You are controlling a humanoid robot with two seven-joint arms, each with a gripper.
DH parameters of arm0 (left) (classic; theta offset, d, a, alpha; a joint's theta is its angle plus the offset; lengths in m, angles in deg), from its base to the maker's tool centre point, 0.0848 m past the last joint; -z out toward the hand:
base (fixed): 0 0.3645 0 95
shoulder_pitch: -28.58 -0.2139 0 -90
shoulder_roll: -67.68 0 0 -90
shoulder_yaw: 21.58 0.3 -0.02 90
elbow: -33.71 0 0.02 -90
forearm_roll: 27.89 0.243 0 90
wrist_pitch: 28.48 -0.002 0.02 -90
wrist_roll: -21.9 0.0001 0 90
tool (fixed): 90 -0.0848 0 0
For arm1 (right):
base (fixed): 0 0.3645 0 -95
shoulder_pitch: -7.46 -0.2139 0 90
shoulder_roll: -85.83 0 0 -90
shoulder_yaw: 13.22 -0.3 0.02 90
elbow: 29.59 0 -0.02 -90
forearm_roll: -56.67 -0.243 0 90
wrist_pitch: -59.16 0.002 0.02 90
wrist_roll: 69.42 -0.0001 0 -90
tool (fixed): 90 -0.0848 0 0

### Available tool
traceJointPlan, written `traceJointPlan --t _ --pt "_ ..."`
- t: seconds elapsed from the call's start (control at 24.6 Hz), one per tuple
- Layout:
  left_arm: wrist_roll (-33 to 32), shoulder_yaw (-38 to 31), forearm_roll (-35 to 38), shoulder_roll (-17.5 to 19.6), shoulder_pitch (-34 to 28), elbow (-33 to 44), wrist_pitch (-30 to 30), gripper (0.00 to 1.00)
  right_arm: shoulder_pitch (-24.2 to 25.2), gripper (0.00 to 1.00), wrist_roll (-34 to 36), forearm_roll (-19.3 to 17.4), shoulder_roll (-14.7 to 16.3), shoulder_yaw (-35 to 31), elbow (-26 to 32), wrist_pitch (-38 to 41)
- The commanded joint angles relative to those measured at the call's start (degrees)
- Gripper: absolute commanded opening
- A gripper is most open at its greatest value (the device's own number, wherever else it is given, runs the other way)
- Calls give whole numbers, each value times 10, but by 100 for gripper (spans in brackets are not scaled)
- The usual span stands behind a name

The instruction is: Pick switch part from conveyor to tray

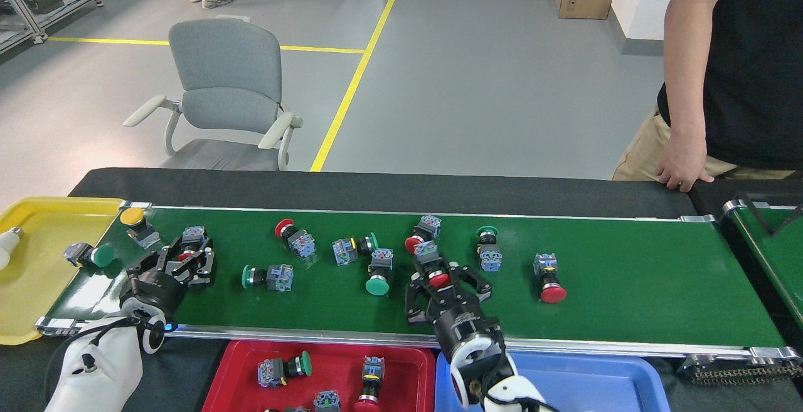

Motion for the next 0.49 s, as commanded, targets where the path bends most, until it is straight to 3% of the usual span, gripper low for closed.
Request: traceJointPlan --t 0.0,0.04,0.08,0.2,0.24,0.32,0.45 --pt "3 -1 1 1 9 6 -7 70 7 17 0 2 1 46 37 31" --pt "3 -1 1 1 9 6 -7 69 11 66 1 4 1 70 39 32" --pt "3 -1 1 1 9 6 -6 65 14 100 2 9 1 84 39 32" --pt "4 -2 -1 0 9 6 3 29 14 100 3 13 0 96 39 34" --pt "4 -2 -1 0 8 7 5 21 14 100 3 13 0 95 41 34" --pt "5 -2 -2 -1 5 8 7 14 17 100 2 13 0 93 48 33" --pt "10 -2 -3 -7 -4 21 7 11 36 100 3 12 19 68 81 32"
